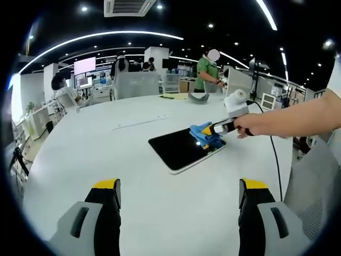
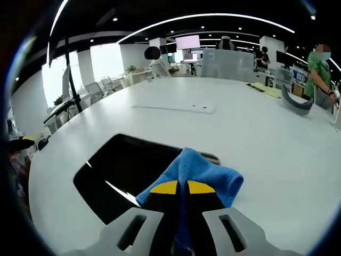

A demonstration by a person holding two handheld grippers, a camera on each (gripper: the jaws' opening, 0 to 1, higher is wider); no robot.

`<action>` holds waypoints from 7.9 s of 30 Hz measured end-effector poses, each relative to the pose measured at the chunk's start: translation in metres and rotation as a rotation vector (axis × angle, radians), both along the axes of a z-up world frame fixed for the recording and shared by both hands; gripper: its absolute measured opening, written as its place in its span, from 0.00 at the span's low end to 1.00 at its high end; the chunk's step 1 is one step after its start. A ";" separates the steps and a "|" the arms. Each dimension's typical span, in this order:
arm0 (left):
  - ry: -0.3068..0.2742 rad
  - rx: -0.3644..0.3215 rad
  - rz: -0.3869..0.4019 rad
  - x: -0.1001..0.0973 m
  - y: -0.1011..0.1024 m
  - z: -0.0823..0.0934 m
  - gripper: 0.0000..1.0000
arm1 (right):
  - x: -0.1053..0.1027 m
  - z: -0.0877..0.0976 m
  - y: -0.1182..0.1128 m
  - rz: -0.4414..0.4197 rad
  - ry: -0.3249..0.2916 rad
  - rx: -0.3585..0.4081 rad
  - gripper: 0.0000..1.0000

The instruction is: Wipe the mirror surface with the cleaning cloth until all visible marks leave the cleaned area.

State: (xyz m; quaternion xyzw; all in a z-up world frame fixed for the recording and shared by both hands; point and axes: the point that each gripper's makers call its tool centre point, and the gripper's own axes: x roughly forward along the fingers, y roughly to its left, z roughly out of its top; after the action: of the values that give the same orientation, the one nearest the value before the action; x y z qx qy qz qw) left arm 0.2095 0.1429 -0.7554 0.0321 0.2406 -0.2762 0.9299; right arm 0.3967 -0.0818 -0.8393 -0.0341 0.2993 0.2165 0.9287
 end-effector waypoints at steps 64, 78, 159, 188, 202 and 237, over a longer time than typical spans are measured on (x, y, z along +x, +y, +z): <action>0.019 0.002 0.025 0.001 0.012 -0.009 0.92 | 0.025 0.005 0.028 0.037 0.019 -0.020 0.00; 0.012 -0.004 0.024 0.002 0.012 -0.007 0.92 | 0.009 0.006 0.048 0.084 0.020 -0.021 0.00; -0.052 -0.028 -0.012 0.000 -0.001 0.013 0.92 | -0.046 -0.004 0.052 0.125 0.038 0.018 0.00; -0.042 -0.032 -0.004 0.002 0.005 0.010 0.92 | -0.036 -0.004 0.083 0.151 0.045 0.044 0.00; -0.024 -0.027 0.000 0.005 0.009 0.005 0.92 | -0.015 -0.006 0.089 0.154 0.043 0.037 0.00; 0.020 -0.025 0.013 0.006 0.012 -0.012 0.92 | 0.026 -0.005 0.095 0.118 0.030 0.064 0.00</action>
State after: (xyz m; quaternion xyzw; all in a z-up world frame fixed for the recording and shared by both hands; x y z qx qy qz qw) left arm 0.2152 0.1545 -0.7677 0.0161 0.2469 -0.2735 0.9295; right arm 0.4225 0.0135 -0.8441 -0.0190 0.3036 0.2808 0.9103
